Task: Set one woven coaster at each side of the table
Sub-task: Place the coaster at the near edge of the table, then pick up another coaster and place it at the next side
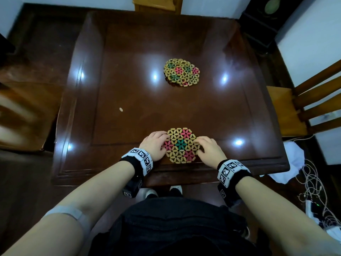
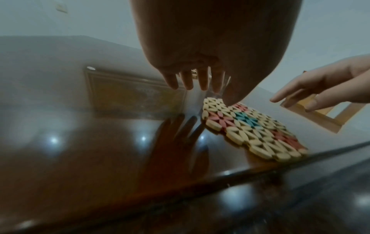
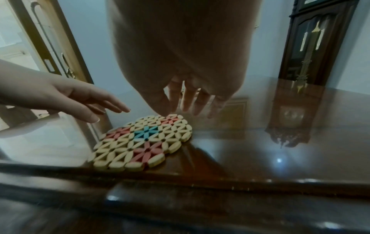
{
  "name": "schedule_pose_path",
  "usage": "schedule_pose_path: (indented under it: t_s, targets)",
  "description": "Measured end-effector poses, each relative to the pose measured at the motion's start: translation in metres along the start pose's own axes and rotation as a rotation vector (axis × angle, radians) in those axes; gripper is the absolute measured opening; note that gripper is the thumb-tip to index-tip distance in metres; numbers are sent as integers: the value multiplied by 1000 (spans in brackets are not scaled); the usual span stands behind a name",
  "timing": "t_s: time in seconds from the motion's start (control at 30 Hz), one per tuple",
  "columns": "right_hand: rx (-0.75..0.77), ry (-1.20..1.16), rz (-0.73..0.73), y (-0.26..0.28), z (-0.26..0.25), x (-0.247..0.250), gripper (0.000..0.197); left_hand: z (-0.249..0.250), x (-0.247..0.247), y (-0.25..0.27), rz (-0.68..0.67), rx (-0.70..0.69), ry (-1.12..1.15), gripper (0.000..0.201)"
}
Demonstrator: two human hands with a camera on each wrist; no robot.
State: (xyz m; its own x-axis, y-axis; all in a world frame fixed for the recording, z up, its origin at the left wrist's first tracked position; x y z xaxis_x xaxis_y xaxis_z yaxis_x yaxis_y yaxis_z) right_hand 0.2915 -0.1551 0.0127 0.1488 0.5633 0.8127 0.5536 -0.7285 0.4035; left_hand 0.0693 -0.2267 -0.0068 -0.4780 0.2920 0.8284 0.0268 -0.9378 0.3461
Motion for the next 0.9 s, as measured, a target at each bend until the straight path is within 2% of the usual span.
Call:
schedule_pose_path:
  t_s: [0.3, 0.4, 0.5, 0.6, 0.7, 0.83, 0.9]
  targets:
    - [-25, -40, 8, -71, 23, 53, 38, -4, 54, -70, 47, 139, 133, 49]
    - [-20, -88, -16, -118, 30, 78, 31, -4, 71, -107, 107, 253, 303, 47]
    - [-17, -151, 34, -172, 34, 101, 27, -5, 84, -145, 190, 358, 497, 44]
    - [-10, -131, 98, -224, 27, 119, 39, -9, 90, -177, 240, 456, 663, 41]
    - [-58, -52, 141, -271, 14, 130, 52, -18, 88, -194, 269, 497, 728, 38]
    - [-138, 1, 254, -313, -3, 129, 80, -34, 73, -193, 276, 548, 765, 33]
    - [-183, -20, 229, -324, -7, 123, 94, -41, 69, -191, 272, 563, 758, 32]
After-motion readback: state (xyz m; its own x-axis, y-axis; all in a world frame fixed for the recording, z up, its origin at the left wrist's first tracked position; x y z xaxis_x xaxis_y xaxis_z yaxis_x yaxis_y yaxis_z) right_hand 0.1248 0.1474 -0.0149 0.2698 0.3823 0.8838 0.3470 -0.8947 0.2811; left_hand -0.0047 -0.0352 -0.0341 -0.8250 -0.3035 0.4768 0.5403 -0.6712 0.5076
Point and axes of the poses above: each hand's wrist, its own y-axis away from the middle knuckle, its own x-axis out of the back of the hand, z = x × y, the point moved 1 cm from there along -y, towards the middle knuckle, and after that the axes turned 3 degrees about x, right-handed, at the moved point
